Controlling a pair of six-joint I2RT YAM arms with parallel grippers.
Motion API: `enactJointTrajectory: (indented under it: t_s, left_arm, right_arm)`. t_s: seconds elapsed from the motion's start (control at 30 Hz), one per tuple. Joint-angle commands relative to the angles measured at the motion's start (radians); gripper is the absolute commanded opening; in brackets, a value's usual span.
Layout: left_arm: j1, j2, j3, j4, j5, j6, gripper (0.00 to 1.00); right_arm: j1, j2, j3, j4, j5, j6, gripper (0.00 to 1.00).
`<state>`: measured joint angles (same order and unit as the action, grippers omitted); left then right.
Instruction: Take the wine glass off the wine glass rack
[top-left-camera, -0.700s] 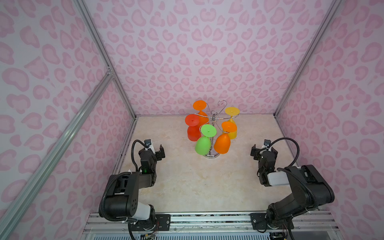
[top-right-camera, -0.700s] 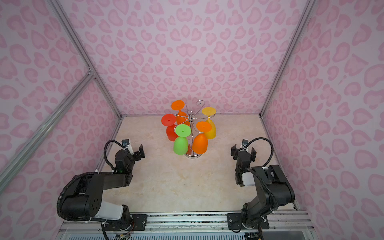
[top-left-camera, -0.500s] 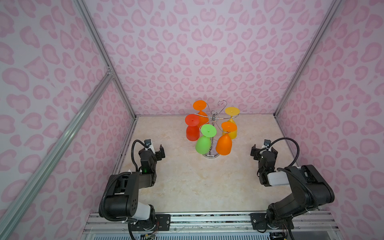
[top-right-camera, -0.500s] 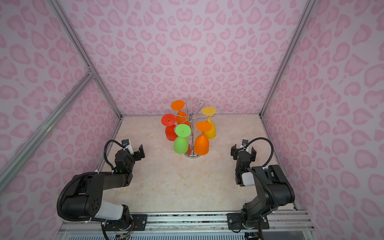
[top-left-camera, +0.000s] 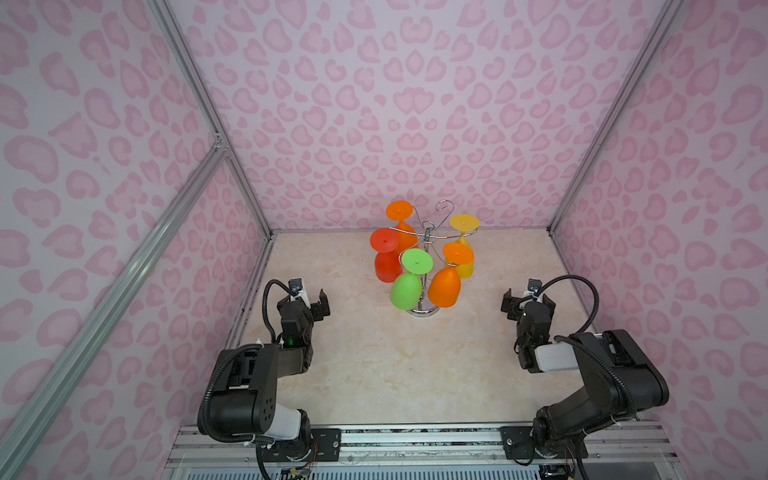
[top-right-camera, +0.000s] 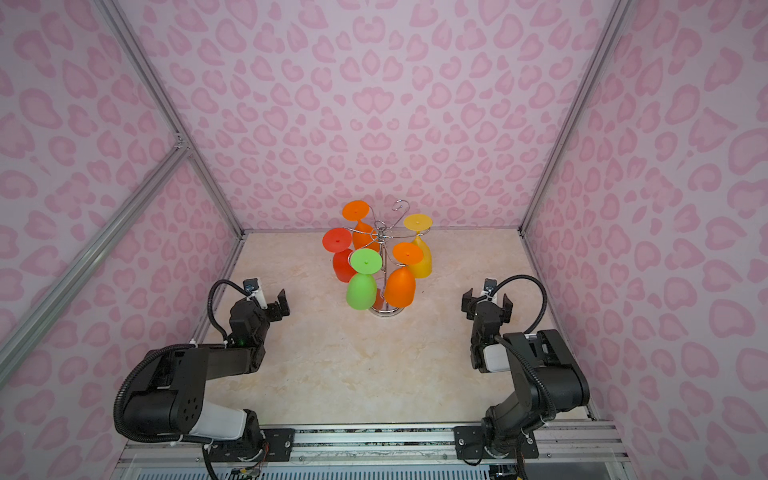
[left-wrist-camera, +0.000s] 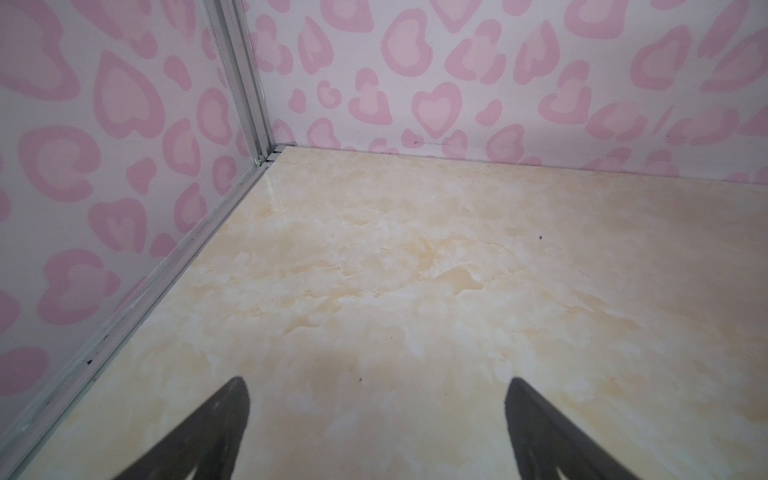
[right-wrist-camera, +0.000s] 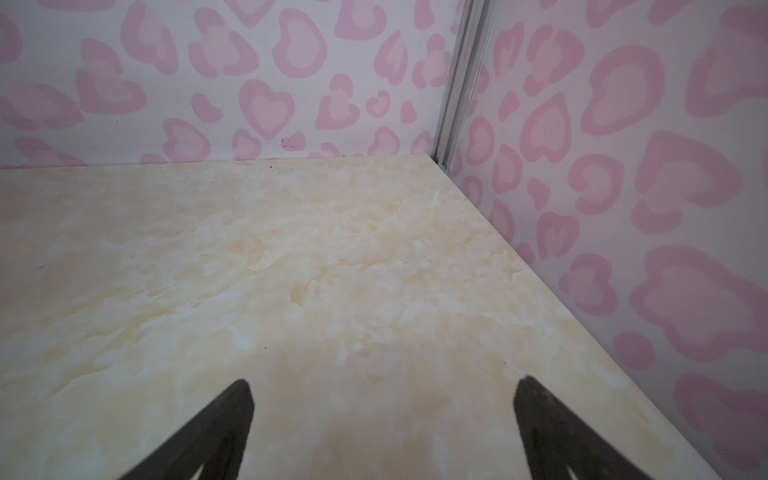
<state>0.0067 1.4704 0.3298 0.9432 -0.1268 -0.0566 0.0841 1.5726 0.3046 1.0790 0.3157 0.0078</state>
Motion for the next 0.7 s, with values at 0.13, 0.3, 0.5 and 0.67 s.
enactJointTrajectory:
  t_s: [0.13, 0.3, 0.5, 0.67]
  left_arm:
    - [0.001, 0.003, 0.002, 0.035, 0.006, 0.000, 0.98]
    - [0.001, 0.002, 0.002, 0.035, 0.006, 0.000, 0.98]
    - [0.001, 0.003, 0.002, 0.035, 0.007, 0.000, 0.98]
    - [0.001, -0.002, -0.004, 0.043, -0.005, -0.002, 0.98]
  right_arm:
    - [0.000, 0.005, -0.002, 0.032, 0.000, 0.002, 0.98]
    - [0.001, 0.005, -0.002, 0.032, 0.001, 0.002, 0.98]
    - [0.000, 0.004, -0.003, 0.033, 0.001, 0.001, 0.98]
    - [0.000, 0.003, -0.004, 0.037, 0.000, 0.001, 0.98]
